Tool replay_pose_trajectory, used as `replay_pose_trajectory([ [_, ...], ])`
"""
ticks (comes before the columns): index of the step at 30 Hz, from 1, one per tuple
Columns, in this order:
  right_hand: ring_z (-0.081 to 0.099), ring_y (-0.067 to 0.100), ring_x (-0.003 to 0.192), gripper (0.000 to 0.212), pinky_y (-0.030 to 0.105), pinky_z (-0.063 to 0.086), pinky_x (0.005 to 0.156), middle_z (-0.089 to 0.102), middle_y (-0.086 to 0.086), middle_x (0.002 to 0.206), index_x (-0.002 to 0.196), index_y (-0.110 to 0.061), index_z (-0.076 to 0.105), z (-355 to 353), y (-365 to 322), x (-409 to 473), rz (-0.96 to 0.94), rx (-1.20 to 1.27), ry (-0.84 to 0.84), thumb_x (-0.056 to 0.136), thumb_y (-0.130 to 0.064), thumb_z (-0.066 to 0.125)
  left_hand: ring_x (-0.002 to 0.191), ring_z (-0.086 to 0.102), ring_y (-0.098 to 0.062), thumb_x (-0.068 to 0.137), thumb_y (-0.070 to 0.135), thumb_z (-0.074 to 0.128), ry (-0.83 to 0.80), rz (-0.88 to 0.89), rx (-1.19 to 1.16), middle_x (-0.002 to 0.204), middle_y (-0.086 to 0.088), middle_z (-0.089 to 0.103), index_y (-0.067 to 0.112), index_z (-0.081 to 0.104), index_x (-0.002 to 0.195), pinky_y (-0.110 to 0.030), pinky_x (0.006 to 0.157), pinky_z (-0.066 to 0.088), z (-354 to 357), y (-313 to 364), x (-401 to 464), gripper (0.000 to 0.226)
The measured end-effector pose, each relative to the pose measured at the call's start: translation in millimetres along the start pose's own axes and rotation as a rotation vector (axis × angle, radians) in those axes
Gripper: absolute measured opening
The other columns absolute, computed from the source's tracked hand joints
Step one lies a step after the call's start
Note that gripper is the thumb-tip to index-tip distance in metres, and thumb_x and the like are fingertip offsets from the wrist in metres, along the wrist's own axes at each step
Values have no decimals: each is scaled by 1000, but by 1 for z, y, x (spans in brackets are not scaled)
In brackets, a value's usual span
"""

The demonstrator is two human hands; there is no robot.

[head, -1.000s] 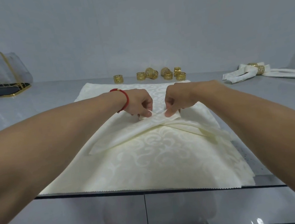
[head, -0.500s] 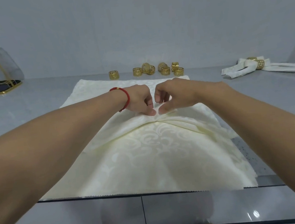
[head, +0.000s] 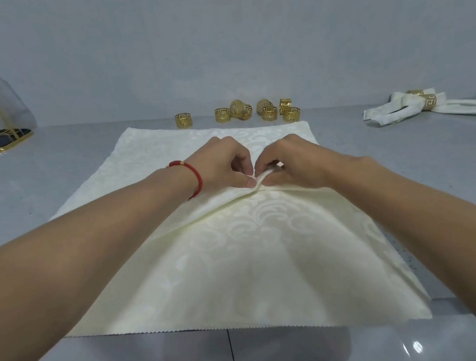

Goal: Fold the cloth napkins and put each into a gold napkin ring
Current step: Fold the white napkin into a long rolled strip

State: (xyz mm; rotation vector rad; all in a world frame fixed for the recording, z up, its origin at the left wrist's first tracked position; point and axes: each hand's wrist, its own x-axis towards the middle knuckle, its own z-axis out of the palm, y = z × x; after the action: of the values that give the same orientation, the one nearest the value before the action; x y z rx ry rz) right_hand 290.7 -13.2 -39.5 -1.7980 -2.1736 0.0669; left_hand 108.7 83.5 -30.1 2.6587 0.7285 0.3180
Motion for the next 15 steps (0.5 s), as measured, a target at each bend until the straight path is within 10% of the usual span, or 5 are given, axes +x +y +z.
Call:
replay_pose_trajectory([
  [15,68,23,97,24,43,55,84,74,-5,100,110,-25,68,11,5,-23,10,6,69,89,-26,76,92,60,-23,74,28,78,42,-84,169,92,0,59,29,56,72,-36,75,56,13,14,13,23],
])
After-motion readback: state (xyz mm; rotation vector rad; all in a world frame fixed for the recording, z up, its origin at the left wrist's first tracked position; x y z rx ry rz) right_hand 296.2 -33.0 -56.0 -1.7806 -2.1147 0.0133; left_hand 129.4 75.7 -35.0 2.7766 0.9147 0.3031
